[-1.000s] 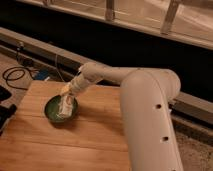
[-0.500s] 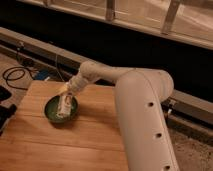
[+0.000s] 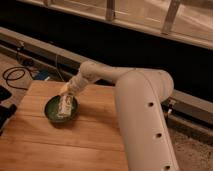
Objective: Place the bottle in the ceramic bowl
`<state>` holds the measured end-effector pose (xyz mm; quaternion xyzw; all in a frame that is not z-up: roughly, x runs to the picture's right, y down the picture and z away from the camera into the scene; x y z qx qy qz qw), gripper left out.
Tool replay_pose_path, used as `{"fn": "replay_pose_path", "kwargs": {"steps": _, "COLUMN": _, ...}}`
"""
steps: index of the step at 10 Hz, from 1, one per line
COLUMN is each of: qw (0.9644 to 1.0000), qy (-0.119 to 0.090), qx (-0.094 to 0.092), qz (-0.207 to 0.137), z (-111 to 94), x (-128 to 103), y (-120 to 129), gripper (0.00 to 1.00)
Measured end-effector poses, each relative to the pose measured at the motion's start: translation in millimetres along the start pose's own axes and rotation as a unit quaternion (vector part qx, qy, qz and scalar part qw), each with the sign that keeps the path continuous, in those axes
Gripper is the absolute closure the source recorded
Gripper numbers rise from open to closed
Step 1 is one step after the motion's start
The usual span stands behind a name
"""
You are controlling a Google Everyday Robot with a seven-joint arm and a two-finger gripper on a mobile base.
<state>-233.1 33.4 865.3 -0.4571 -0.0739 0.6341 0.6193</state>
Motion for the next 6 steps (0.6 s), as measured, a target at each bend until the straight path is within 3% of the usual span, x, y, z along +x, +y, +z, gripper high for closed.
{"fn": "replay_pose_path", "kwargs": {"steps": 6, "qw": 1.0, "qy": 0.001, "qx": 0.0, "qz": 0.0, "z": 1.2, "x": 0.4, "y": 0.6, "gripper": 0.2}}
